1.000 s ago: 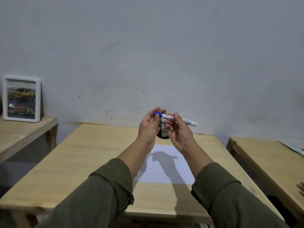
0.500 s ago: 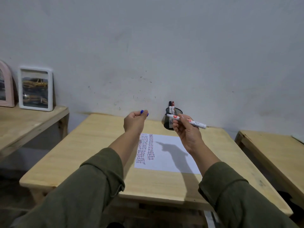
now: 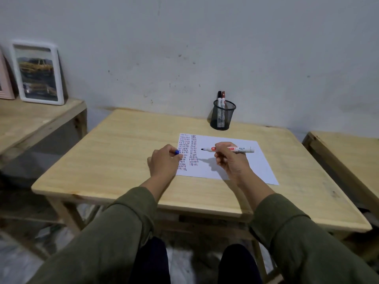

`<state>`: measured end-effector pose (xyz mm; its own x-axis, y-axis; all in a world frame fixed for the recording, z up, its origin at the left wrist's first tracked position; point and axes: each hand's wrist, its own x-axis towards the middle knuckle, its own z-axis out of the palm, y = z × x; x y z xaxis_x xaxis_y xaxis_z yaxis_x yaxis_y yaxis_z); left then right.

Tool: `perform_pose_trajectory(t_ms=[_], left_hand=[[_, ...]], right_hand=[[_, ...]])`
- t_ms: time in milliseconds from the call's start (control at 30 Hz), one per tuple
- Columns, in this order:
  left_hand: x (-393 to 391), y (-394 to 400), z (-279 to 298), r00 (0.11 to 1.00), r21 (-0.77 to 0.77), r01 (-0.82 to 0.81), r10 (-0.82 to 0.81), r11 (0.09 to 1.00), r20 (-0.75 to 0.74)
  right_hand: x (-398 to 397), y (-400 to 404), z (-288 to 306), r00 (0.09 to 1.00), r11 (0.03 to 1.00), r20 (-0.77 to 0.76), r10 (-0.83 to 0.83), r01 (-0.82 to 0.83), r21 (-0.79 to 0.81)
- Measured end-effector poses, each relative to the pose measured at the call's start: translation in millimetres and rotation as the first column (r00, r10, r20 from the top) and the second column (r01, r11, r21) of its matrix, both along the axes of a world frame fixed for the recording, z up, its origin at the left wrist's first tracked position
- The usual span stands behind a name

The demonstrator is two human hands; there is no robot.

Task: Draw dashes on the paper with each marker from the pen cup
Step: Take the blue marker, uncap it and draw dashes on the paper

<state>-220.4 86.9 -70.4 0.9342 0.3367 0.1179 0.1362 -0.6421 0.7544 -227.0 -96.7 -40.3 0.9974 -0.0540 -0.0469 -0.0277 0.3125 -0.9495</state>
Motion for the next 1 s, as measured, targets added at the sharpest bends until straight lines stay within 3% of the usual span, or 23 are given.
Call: perform_pose_trajectory(t_ms=[167,467,1000], left_hand=[[1,2,-5,0.999,0.022,0.016,-0.016,1.000,0.034],[2,5,-10,0.998,0.013,0.036,-0.037,0.999,0.055],[2,5,-13,0.996,0.030,0.040,-0.042,0.999,0.077]], right_hand=[[-3,4,-14,1.000,0.987,-0.015,-0.012,0.009,-0.160],[-6,7,-23,0.998,0.879,0.017,-0.069,0.068,-0.473],[-6,9,-26,0.998,0.855,0.052,-0.037,0.059,-0.516]])
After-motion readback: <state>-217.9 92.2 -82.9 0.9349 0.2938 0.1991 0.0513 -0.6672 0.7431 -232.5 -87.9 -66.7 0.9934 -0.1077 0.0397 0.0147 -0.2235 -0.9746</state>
